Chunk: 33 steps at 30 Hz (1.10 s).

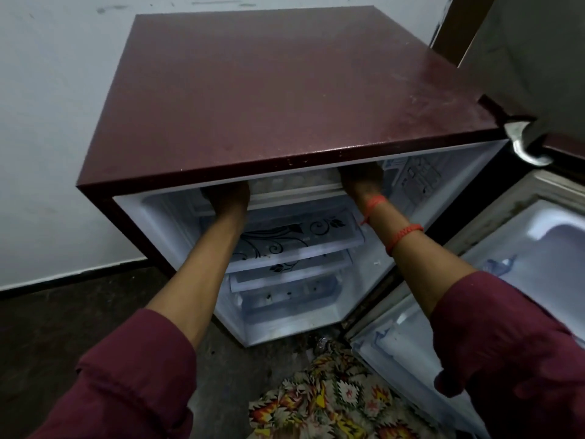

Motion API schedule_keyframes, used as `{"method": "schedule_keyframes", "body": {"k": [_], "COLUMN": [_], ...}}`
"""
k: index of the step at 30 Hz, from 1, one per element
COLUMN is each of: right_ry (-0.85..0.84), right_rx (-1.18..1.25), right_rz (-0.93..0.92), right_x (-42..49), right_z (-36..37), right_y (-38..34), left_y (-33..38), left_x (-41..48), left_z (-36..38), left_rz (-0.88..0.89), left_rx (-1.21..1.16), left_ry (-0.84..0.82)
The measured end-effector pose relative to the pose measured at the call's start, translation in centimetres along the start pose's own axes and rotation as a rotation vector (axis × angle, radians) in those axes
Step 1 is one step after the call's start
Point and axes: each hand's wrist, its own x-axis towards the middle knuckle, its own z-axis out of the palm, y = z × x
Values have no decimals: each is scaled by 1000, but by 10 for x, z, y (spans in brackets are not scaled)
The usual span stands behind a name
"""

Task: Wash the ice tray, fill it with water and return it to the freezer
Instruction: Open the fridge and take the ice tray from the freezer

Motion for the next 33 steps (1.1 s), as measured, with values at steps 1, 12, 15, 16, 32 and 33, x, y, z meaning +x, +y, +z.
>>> {"method": "schedule_keyframes", "body": {"k": [1,12,15,16,32,33], "right_ry": [42,39,29,13,-367,-402], "right_rx": [12,537,578,592,709,714], "right_rz": [-11,119,92,80,-142,-165], "right_x": [0,-81,-109,-117,-265,-278], "right_z": [-4,-20,-22,-21,18,21], "right_y": [-7,18,25,27,-17,-24], "left_y": [2,2,-9,-14,-86,-91], "left_x": [-6,-117,-144,-152,-297,-308], "left_z": [-3,-46,-59,-64,-208,-220], "left_rz": [-4,0,-22,-27,-99,-102], "left_rx": [-8,-187,-190,-212,-382,-383], "left_ry": [18,56,115,122,547,584]}}
